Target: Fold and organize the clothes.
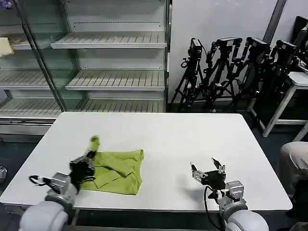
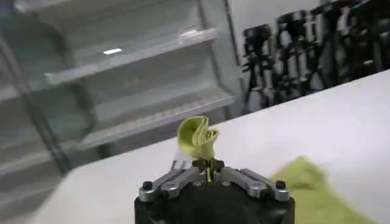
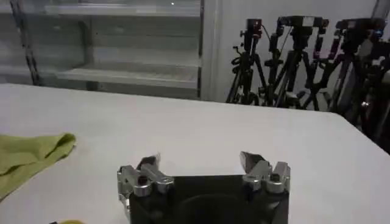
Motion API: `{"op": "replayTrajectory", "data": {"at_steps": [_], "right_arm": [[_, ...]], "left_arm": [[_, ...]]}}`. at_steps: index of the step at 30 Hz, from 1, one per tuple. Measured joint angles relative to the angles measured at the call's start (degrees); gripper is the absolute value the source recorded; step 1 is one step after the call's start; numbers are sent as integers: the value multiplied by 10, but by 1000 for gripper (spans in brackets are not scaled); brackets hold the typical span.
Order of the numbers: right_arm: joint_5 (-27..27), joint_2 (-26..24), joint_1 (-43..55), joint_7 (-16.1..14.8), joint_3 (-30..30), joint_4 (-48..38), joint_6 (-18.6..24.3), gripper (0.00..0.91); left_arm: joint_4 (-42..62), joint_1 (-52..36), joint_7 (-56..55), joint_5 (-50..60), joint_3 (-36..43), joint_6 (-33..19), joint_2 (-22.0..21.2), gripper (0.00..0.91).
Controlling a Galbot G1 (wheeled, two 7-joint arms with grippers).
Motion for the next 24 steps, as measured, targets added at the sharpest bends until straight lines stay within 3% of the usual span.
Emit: {"op": "replayTrajectory", "data": {"at_steps": [16,17,18,24], "right_arm": [[-3,1,4,-2,2,-5,0,907],[-3,0,4,-2,2,-5,0,907],[-3,0,4,-2,3,-4,1,907],[-4,2,3,-3,1,-2,1,907]], "left_arm": [[13,-30,-18,10,111,4,-32,20],[14,-31,-18,10,114,4,-33,343],[14,-32,-18,11,116,4,-33,907],[18,-36,-24,12,126,4,-39,907]]}}
